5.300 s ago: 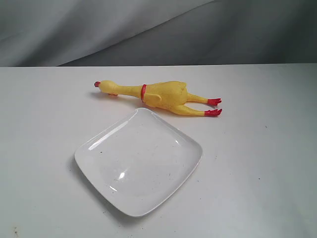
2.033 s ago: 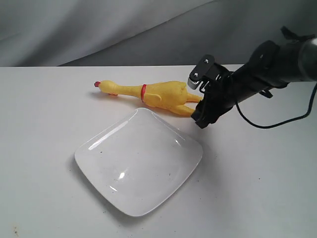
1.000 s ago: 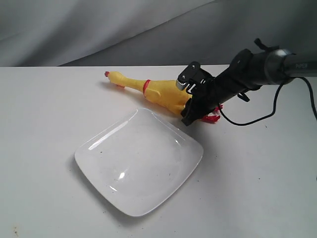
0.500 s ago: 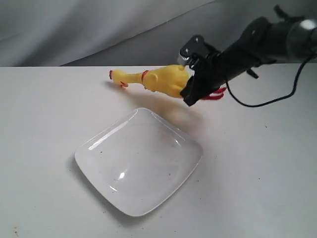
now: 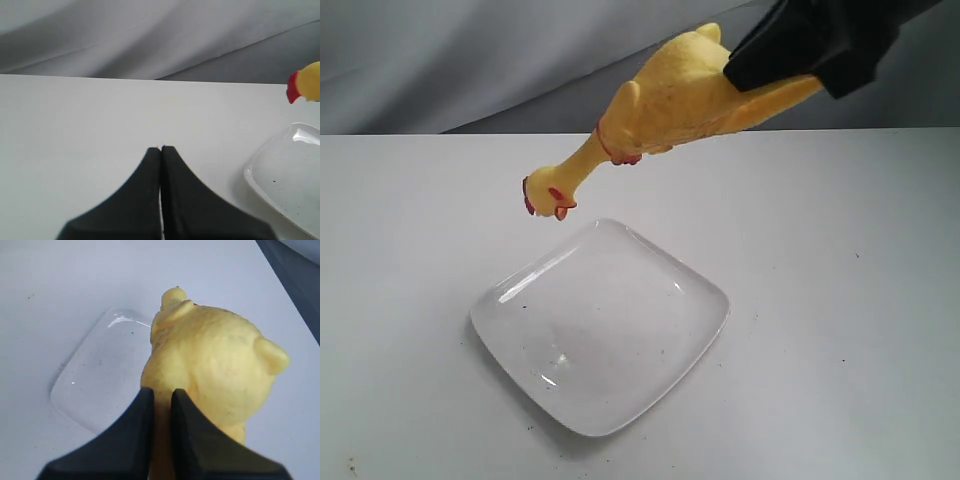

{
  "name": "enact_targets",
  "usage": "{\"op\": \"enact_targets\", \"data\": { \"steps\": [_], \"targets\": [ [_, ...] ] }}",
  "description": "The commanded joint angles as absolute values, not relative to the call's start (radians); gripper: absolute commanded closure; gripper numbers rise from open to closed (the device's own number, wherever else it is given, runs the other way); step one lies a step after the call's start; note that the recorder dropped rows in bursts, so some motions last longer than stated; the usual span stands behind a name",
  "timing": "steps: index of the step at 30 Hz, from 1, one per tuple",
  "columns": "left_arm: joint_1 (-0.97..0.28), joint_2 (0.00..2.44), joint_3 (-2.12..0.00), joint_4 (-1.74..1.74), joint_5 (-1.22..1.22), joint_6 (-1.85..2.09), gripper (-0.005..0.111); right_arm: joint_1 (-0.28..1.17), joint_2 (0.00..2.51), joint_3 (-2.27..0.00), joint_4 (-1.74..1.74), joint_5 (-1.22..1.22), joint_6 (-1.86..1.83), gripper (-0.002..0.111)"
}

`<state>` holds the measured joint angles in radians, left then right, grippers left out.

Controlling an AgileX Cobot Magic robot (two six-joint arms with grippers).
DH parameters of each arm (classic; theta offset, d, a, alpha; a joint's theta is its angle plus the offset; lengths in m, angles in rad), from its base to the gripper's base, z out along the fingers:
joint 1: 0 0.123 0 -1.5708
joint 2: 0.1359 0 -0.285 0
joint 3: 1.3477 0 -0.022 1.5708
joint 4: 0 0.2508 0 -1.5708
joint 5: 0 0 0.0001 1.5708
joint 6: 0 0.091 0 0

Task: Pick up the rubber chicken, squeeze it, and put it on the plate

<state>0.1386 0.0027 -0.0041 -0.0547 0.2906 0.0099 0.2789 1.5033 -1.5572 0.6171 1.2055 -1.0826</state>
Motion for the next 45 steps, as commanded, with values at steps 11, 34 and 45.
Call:
{"op": "enact_targets", "data": {
  "steps": [11, 34, 45],
  "targets": [
    [0.14, 0.0, 0.0, -0.067, 0.284, 0.01, 0.107, 0.451, 1.314, -1.306, 0.628, 1.221, -1.012, 0.108],
    [0.14, 0.0, 0.0, -0.007, -0.436, -0.078, 0.107, 0.581, 1.302, -1.301, 0.564, 1.061, -1.011, 0.108],
    [0.14, 0.07, 0.0, 0.946, -0.663, -0.882, 0.099, 0.581, 1.334, -1.335, 0.587, 1.078, -1.013, 0.108]
  ]
}}
